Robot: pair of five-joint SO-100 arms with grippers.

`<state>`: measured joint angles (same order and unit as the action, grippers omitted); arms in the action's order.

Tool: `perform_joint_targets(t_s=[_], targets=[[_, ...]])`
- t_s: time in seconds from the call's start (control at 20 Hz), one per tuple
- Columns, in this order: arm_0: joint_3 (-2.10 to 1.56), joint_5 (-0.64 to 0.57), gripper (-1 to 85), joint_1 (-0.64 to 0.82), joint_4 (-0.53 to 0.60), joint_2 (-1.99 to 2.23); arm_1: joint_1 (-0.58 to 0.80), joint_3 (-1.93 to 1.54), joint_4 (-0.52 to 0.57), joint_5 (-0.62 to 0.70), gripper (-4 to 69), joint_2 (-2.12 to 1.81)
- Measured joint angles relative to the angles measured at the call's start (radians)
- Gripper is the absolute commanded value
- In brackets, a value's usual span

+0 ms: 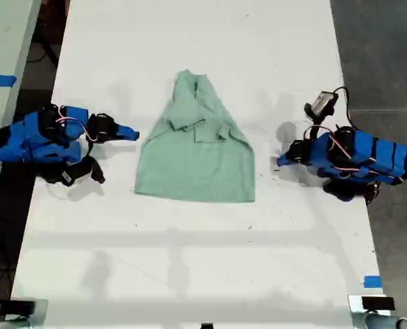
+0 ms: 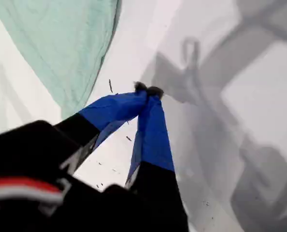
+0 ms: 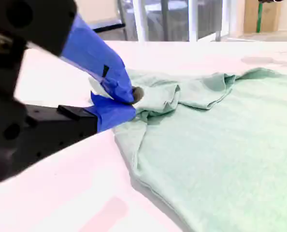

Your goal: Fold t shirt

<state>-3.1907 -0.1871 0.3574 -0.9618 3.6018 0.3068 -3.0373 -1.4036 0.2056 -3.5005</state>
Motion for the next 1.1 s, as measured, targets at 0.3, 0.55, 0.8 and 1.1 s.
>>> perform_joint_targets(t_s=[0.3,0.55,0.8,1.1], targets=[[0.0,0.0,0.0,0.0,0.0,0.0,-0.031,0.0,0.0,-0.029,-1.2,0.0],[0.0,0.0,0.0,0.0,0.0,0.0,-0.034,0.0,0.0,-0.064,-1.1,0.0],[0.0,0.0,0.0,0.009,0.0,0.0,-0.097,0.187,0.046,-0.141,-1.3,0.267],[0.0,0.0,0.0,0.006,0.0,0.0,-0.15,0.649,0.287,-0.155,16.2,1.149]])
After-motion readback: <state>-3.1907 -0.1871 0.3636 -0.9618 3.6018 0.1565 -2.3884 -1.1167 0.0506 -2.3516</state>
